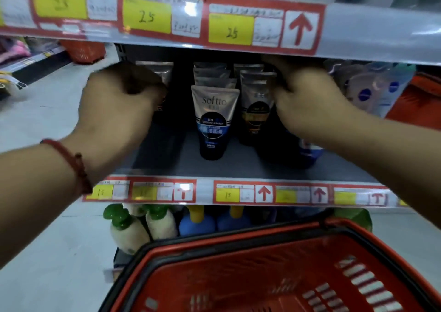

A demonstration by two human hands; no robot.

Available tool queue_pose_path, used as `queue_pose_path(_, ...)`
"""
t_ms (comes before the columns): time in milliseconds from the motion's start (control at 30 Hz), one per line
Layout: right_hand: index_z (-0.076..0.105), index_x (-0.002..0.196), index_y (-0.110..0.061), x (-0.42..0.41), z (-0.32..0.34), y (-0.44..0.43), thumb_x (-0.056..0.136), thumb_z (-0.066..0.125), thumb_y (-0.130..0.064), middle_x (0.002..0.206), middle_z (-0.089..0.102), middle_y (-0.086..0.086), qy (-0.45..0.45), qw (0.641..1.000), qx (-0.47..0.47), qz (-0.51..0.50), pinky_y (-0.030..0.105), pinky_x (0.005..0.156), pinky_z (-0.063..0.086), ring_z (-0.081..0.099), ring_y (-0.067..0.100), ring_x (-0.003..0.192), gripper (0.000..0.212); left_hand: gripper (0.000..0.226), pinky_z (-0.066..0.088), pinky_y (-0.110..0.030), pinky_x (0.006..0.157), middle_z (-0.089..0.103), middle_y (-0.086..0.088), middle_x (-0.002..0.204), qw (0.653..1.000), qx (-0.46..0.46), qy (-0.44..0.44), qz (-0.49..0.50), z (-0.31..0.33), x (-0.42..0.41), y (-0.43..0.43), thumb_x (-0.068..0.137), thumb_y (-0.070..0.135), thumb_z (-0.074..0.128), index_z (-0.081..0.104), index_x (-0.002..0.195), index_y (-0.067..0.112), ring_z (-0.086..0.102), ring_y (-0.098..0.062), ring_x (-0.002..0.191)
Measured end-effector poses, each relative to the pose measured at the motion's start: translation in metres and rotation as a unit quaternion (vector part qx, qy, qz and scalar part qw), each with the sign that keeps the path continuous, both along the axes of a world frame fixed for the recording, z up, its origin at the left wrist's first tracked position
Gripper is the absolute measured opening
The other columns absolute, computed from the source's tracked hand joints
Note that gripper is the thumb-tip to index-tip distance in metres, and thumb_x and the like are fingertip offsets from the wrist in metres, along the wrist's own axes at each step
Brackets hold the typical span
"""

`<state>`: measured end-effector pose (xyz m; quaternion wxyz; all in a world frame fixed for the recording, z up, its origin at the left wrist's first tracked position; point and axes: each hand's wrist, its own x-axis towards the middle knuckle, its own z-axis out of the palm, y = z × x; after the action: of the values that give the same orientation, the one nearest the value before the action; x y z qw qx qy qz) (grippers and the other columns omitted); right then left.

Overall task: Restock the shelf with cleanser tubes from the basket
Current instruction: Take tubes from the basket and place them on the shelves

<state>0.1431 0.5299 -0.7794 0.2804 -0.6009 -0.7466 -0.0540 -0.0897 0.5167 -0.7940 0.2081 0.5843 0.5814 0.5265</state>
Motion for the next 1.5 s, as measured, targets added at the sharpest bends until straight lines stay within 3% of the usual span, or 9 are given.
queue_pose_path(133,0.068,0.125,-0.014,0.01,-0.021,-0.039,0.1,0.049,-0.009,0.117,0.071,-0.003,0.257,0.962,-0.088,0.017,0.019,0.09,0.051,0.063,0.011,0.108,0.032,0.02,0.06,-0.018,0.075,0.079,0.001,0.087,0.99,-0.059,-0.099,-0.078,-0.015,0.031,-0.047,0.095,-0.001,0.059,0.074,0.097,0.013,0.075,-0.007,0.079)
queue_pose_path(267,0.057,0.143,-0.017,0.015,-0.051,-0.054,0.104,0.049,-0.012,0.132,0.064,-0.004,0.395,0.902,-0.173,-0.005,0.028,0.103,0.049,0.062,0.011,0.113,0.04,0.026,0.058,-0.035,0.097,0.078,-0.001,0.104,0.974,-0.135,-0.102,-0.15,-0.037,0.078,-0.052,0.099,0.0,0.055,0.073,0.111,0.014,0.074,-0.014,0.099)
queue_pose_path(400,0.059,0.133,-0.007,0.017,-0.067,-0.043,0.103,0.045,-0.004,0.109,0.064,-0.001,0.404,0.892,-0.202,-0.007,0.018,0.081,0.05,0.063,0.018,0.094,0.034,0.049,0.041,-0.031,0.114,0.062,0.001,0.141,0.969,-0.165,-0.028,-0.18,-0.052,0.116,-0.033,0.097,0.004,0.05,0.054,0.144,0.016,0.057,-0.013,0.13)
queue_pose_path(533,0.063,0.114,-0.007,0.011,-0.07,-0.025,0.096,0.043,0.004,0.108,0.07,0.014,0.431,0.876,-0.216,-0.002,0.041,0.092,0.057,0.068,0.028,0.101,0.029,0.054,0.053,-0.034,0.099,0.072,0.002,0.117,0.975,-0.16,-0.043,-0.146,-0.06,0.137,-0.016,0.08,0.021,0.044,0.064,0.13,0.021,0.066,-0.017,0.111)
queue_pose_path(667,0.067,0.115,-0.015,0.011,-0.079,-0.008,0.092,0.051,-0.015,0.104,0.074,0.012,0.481,0.851,-0.212,0.004,0.052,0.093,0.056,0.07,0.03,0.1,0.028,0.03,0.051,-0.032,0.087,0.071,0.003,0.101,0.975,-0.161,-0.1,-0.121,-0.057,0.153,0.0,0.105,0.036,0.042,0.068,0.111,0.022,0.067,-0.018,0.104)
queue_pose_path(900,0.069,0.113,-0.025,0.022,-0.093,0.004,0.102,0.053,-0.023,0.097,0.074,-0.011,0.551,0.797,-0.243,0.049,0.014,0.075,0.056,0.071,-0.001,0.086,0.019,0.054,0.045,-0.041,0.11,0.073,0.0,0.117,0.927,-0.227,-0.277,-0.108,-0.064,0.153,0.008,0.098,0.068,0.039,0.07,0.115,0.029,0.067,-0.019,0.114)
queue_pose_path(1067,0.068,0.097,-0.033,0.027,-0.097,0.004,0.103,0.051,-0.022,0.089,0.072,-0.023,0.534,0.806,-0.247,0.056,0.007,0.071,0.051,0.067,-0.012,0.083,0.021,0.065,0.045,-0.043,0.11,0.079,0.003,0.105,0.914,-0.22,-0.315,-0.127,-0.074,0.146,0.016,0.072,0.081,0.049,0.077,0.104,0.032,0.071,-0.021,0.109)
queue_pose_path(1333,0.059,0.087,-0.035,0.027,-0.086,-0.005,0.104,0.051,-0.021,0.082,0.06,-0.029,0.508,0.821,-0.252,0.067,0.004,0.072,0.044,0.06,-0.01,0.081,0.024,0.049,0.039,-0.035,0.114,0.073,0.02,0.116,0.917,-0.207,-0.296,-0.171,-0.078,0.143,0.014,0.088,0.076,0.039,0.071,0.102,0.042,0.064,-0.003,0.117)
queue_pose_path(1500,0.061,0.129,-0.024,0.032,-0.076,-0.029,0.106,0.047,-0.018,0.099,0.06,-0.024,0.43,0.865,-0.238,0.103,0.004,0.081,0.038,0.056,-0.005,0.09,0.028,0.052,0.039,-0.029,0.115,0.069,0.022,0.123,0.913,-0.2,-0.288,-0.207,-0.065,0.141,-0.005,0.102,0.064,0.031,0.065,0.127,0.034,0.059,0.002,0.123)
